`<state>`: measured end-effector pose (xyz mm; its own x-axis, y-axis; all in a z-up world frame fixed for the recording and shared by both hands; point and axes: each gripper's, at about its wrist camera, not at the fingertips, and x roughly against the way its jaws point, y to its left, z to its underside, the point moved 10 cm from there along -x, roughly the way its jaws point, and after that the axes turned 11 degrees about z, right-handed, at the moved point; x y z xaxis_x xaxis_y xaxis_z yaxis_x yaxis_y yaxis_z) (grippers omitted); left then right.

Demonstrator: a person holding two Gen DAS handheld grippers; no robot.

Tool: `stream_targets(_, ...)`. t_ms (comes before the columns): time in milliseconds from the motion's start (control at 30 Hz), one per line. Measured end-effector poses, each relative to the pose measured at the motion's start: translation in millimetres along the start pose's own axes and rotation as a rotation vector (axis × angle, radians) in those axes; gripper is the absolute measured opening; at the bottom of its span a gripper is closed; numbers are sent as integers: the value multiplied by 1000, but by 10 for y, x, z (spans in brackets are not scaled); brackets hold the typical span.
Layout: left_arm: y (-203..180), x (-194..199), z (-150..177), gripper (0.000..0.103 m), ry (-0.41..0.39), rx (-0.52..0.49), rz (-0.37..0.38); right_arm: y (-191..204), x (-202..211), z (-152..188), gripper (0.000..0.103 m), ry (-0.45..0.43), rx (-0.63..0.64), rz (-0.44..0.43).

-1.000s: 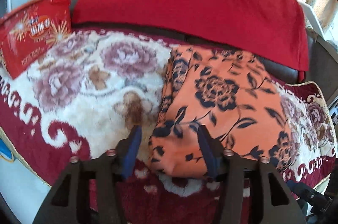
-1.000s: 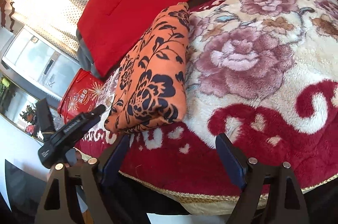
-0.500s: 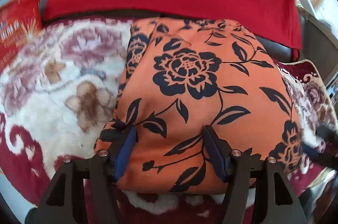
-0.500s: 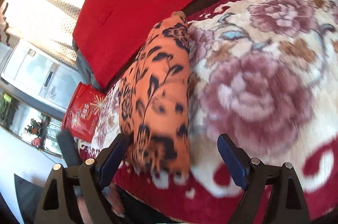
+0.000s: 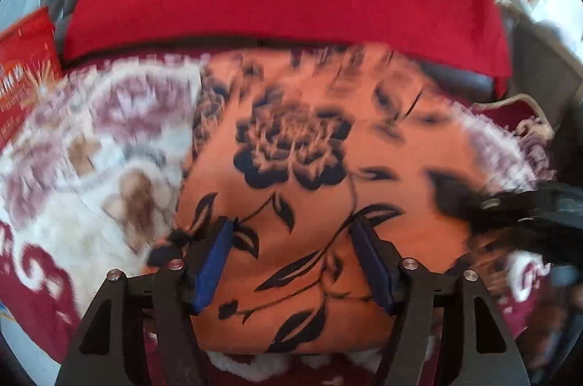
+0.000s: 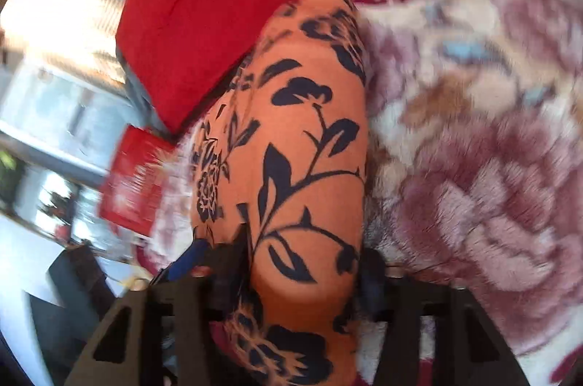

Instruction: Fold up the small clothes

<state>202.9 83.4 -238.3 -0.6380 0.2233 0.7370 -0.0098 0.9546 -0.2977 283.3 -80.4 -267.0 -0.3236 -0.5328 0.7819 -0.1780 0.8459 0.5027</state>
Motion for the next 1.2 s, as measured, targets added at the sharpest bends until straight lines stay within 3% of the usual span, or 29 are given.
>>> stream_targets(67,4,21,18,71,-19,-13,-8,181,148,37,37,-91,166,139)
stream_targets(133,21,4,36,71,-17,-23,-21,117,16,101,38,-85,182,189)
stream_targets(167,18,-10,42,71,-19,-34,-23,-2,-66,105,50,-55,109,154)
stream_targets(233,3,4,34,71,-20,-49,-31,-196,-102,92,62,-7,-89,-9)
stream_targets(433,-3,30,38,71,-37,-53,-23,-197,89,-113,69,0,-153,-145)
stream_targets(567,-12,25,36,71,-37,-50,-14,-237,-195,-443,77,58,-214,-167)
stream_targets(600,-16,23,35,71,-36,-48,-11,-247,-314,-506,75,88,-226,-156)
stream_targets(633,-14,21,29,71,-34,-47,-9,-210,-353,-545,52,97,-202,-131)
stream_targets(700,-7,19,26,72,-31,-38,-2,28,-224,-580,37,26,-32,-11)
stream_targets(767,-8,18,31,72,-31,-33,1,287,-30,-531,35,-83,137,104)
stream_targets(833,-25,3,38,72,-36,-45,-10,147,-165,-471,34,-86,150,197)
stream_targets(900,-46,7,33,72,-34,-63,-18,-55,-287,-468,40,-40,19,135)
stream_targets(967,-20,15,27,72,-30,-45,1,-64,-239,-517,62,-35,-43,92)
stream_targets(1033,-7,14,24,72,-32,-42,10,31,-158,-610,65,-47,-63,29)
stream_targets(1100,-11,16,21,72,-35,-46,2,57,-163,-770,75,-42,-107,-26)
stream_targets(1133,-2,16,20,72,-36,-44,2,30,-202,-826,80,-32,-127,-38)
stream_targets(1200,5,13,17,72,-35,-41,4,-69,-382,-958,80,2,-161,-33)
